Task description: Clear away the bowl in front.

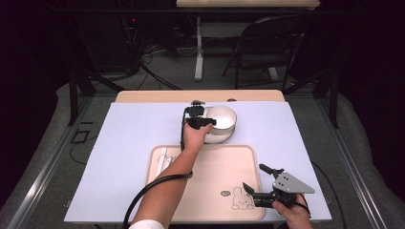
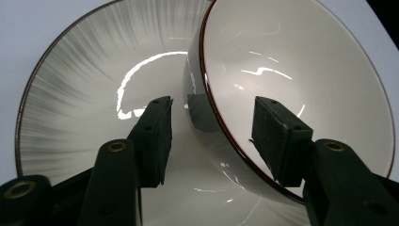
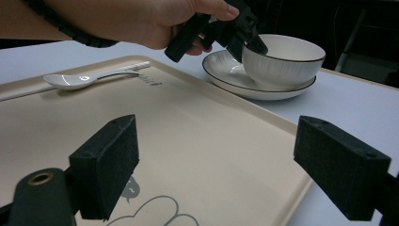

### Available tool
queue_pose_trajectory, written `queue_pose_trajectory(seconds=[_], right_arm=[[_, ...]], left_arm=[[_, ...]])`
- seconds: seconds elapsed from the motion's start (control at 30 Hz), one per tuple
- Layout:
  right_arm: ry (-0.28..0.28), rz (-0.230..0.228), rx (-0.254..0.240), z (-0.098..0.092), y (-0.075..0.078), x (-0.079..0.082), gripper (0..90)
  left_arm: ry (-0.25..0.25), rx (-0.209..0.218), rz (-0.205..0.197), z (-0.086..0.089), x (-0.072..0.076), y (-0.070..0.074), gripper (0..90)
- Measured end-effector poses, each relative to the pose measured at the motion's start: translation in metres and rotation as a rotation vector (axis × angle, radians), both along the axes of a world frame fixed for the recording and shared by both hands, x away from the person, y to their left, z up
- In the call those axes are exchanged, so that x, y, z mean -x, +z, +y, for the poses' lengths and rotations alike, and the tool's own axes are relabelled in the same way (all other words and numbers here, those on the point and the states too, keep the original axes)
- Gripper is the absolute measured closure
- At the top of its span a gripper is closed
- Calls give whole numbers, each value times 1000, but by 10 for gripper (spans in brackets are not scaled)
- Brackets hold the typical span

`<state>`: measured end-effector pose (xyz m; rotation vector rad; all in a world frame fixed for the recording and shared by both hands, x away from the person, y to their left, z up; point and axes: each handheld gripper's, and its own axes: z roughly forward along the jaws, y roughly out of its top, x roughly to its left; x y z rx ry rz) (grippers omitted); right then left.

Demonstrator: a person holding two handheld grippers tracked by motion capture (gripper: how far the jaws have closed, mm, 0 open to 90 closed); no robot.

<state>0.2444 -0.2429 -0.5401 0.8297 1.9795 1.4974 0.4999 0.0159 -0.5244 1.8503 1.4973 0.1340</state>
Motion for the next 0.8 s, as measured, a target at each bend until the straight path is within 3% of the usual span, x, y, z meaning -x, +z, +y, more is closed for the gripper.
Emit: queue_pose_trajectory(seconds=[0.17,0.6,0.8], right_arm=[[2,0,0,0,0,0,141],[4,1,-3,0,0,0,141],[6,-1,-2,0,0,0,141]], left_arm=[[16,53,22,-3,-1,-6,515],[70,22,29,-9,-4,-9,660],[96,26,57,-9,-6,-8,708]])
